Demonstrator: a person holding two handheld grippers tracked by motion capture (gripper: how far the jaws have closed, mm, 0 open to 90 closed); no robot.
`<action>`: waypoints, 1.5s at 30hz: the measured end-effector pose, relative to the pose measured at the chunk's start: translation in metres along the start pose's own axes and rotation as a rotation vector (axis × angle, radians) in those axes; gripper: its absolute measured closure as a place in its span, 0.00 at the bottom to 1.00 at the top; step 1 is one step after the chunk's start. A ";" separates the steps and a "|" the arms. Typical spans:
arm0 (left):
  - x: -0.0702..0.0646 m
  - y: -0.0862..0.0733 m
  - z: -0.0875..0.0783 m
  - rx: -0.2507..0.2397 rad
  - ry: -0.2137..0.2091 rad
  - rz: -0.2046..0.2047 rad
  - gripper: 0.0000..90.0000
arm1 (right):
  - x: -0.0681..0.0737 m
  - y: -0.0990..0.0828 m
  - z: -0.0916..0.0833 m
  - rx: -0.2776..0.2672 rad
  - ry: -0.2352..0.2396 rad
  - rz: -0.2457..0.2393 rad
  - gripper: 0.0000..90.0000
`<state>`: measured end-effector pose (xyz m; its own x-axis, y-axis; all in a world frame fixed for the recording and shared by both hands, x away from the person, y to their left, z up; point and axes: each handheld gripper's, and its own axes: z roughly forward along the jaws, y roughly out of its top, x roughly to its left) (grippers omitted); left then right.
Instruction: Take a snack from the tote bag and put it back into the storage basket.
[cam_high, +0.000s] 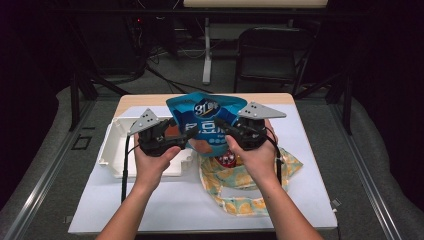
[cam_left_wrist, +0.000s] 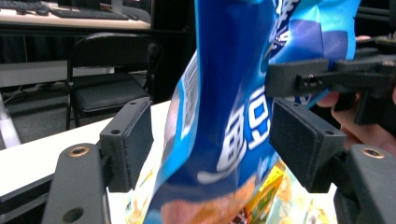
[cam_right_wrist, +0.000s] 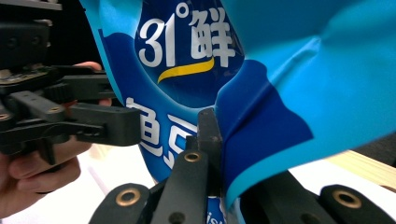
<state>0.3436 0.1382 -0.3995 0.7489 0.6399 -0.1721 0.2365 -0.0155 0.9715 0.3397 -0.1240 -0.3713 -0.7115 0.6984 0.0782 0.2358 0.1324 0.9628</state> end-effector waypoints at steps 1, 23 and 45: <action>0.000 0.000 0.000 -0.003 -0.001 0.005 0.36 | 0.001 0.000 0.001 0.000 0.002 -0.002 1.00; 0.002 0.003 -0.009 0.007 -0.015 -0.049 1.00 | 0.027 -0.011 0.017 0.008 0.007 -0.040 0.91; 0.041 0.005 -0.053 -0.034 0.066 -0.069 1.00 | -0.002 -0.049 -0.017 0.017 -0.033 0.023 0.36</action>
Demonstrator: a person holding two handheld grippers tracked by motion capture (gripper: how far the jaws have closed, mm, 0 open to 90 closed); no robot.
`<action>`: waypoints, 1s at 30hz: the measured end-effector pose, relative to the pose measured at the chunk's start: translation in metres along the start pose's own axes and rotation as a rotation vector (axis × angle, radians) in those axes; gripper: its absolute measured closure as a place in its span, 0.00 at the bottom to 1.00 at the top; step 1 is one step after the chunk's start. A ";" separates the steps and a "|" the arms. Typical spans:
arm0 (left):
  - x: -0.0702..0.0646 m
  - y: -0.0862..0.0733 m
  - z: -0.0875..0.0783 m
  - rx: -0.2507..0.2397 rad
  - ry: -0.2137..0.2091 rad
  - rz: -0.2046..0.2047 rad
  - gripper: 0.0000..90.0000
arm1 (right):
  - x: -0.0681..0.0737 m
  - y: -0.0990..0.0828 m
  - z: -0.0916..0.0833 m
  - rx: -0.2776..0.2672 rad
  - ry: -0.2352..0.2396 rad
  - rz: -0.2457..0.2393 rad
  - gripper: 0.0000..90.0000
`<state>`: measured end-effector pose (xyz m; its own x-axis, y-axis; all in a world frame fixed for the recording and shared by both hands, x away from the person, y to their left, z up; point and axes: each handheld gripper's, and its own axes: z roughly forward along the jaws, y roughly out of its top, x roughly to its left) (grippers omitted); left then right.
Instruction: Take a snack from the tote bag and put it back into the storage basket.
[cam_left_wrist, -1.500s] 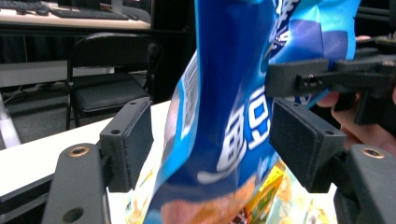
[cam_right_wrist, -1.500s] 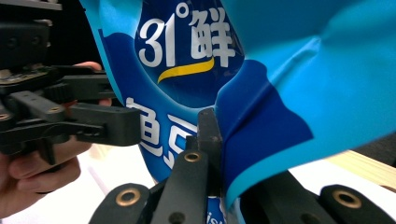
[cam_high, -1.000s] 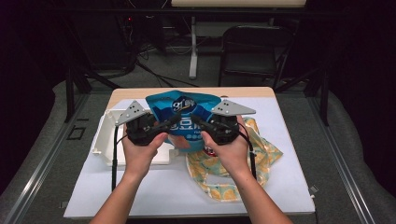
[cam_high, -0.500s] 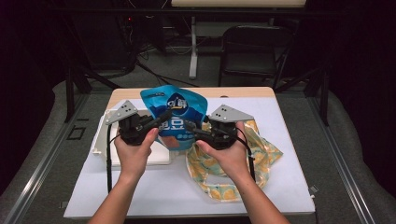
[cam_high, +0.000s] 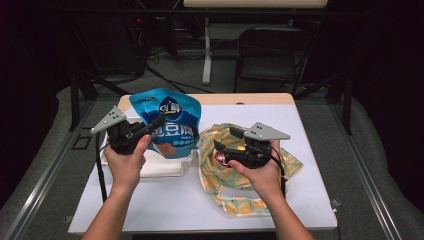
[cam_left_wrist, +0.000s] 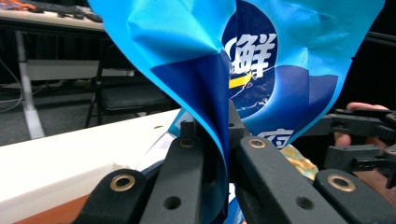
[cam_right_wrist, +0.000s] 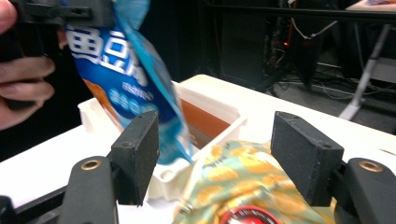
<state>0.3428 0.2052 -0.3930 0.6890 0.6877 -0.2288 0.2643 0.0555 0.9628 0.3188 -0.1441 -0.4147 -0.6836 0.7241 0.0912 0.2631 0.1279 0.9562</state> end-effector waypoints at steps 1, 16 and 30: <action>0.003 0.000 -0.002 -0.004 0.005 -0.004 1.00 | -0.002 -0.001 -0.002 0.000 -0.003 0.002 0.36; 0.051 -0.009 -0.026 -0.026 0.057 -0.059 1.00 | -0.027 -0.030 -0.028 0.016 -0.094 0.044 0.35; 0.097 -0.027 -0.033 -0.017 0.120 -0.062 1.00 | -0.044 -0.060 -0.040 0.041 -0.164 0.086 0.36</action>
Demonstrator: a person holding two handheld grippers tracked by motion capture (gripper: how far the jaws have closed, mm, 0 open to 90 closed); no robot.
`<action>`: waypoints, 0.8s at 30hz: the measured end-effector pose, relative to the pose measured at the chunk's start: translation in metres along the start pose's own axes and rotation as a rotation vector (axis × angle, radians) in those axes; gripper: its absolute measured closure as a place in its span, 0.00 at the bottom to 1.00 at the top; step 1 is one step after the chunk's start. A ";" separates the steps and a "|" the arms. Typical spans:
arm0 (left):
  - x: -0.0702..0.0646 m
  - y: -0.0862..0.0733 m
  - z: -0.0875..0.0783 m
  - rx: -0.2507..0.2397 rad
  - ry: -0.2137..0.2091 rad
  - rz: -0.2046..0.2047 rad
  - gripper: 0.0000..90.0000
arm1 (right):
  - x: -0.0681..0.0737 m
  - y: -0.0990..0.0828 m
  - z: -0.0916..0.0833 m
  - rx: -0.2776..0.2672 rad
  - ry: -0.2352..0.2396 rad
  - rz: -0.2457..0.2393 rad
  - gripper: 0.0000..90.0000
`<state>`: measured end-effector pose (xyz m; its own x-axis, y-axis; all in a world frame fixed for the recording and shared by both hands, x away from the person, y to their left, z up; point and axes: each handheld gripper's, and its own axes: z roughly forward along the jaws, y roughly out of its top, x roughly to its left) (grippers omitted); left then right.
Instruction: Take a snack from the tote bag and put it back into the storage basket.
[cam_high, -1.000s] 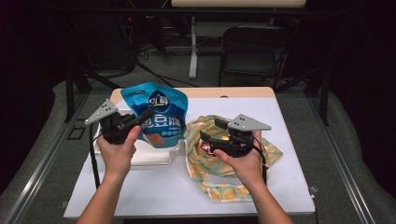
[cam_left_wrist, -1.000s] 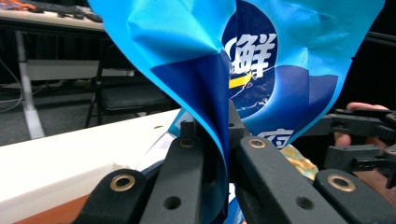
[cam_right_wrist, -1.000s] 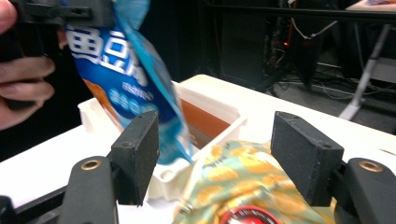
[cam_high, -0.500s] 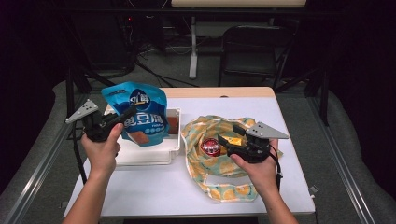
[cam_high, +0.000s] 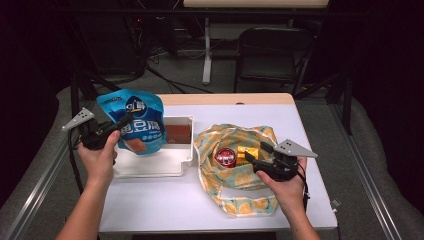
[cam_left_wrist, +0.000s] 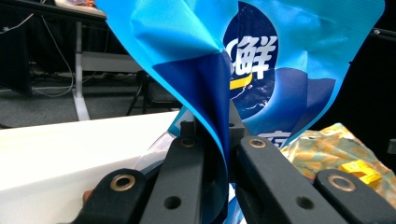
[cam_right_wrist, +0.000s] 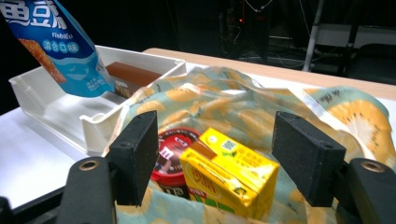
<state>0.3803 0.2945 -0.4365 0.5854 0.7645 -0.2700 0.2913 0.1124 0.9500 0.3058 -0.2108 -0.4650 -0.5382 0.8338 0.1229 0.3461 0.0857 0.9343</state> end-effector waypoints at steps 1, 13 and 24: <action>0.003 -0.002 0.001 -0.001 0.000 -0.007 1.00 | -0.001 -0.001 0.000 0.009 -0.002 -0.003 0.36; 0.033 -0.018 0.004 0.018 0.019 -0.027 1.00 | -0.005 -0.011 0.001 0.019 -0.025 0.010 0.36; 0.057 -0.028 -0.004 0.030 0.027 -0.060 1.00 | -0.006 -0.015 0.002 0.031 -0.029 0.014 0.36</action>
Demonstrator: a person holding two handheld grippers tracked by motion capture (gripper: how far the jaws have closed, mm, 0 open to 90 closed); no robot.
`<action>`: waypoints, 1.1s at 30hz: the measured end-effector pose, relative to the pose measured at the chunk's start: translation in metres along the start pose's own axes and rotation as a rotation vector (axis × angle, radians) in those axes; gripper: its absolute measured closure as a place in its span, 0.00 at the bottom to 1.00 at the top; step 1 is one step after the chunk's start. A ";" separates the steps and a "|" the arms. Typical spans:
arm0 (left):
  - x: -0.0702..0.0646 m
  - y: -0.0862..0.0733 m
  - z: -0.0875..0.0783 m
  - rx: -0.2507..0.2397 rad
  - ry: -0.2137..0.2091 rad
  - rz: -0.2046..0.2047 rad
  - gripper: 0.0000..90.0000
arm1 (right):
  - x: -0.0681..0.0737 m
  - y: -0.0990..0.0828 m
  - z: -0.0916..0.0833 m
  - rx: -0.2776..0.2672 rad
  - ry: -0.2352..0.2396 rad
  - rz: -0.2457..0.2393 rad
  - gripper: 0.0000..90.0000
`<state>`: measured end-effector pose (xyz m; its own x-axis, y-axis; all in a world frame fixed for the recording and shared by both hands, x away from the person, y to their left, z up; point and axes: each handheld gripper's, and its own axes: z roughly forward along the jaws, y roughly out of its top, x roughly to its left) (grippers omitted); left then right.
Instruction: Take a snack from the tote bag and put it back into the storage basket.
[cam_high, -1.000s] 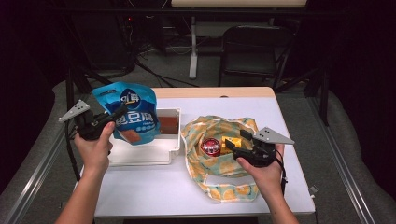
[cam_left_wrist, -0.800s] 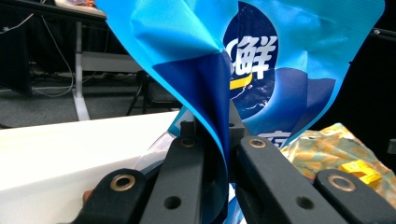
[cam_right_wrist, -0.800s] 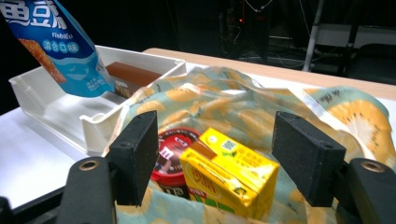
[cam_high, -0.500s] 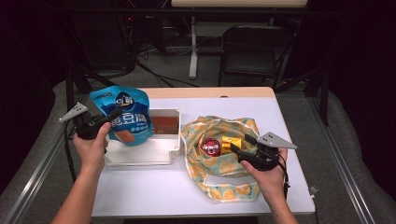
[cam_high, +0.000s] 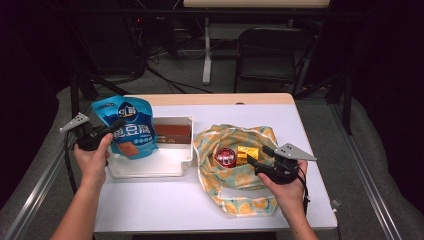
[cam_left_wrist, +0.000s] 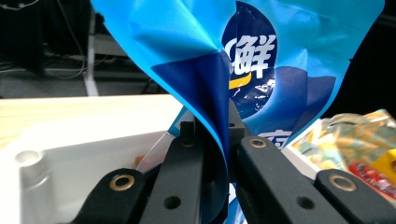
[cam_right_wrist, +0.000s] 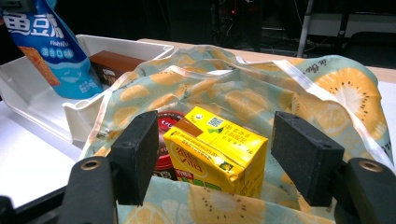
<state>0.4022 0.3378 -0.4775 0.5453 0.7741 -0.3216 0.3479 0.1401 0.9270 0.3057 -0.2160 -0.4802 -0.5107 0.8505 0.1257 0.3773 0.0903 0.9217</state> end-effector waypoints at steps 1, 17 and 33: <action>0.003 -0.002 -0.001 -0.009 0.007 -0.015 1.00 | 0.000 0.000 0.000 -0.001 -0.001 0.001 0.36; 0.004 -0.011 -0.009 0.053 0.077 -0.051 0.52 | -0.002 -0.004 -0.001 -0.003 -0.011 0.013 0.36; -0.024 -0.026 -0.031 0.060 0.136 0.010 0.16 | 0.000 -0.005 0.004 0.013 -0.035 0.025 0.29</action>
<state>0.3564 0.3353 -0.4875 0.4420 0.8522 -0.2801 0.3903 0.0984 0.9154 0.3067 -0.2140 -0.4863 -0.4740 0.8701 0.1355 0.3999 0.0756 0.9134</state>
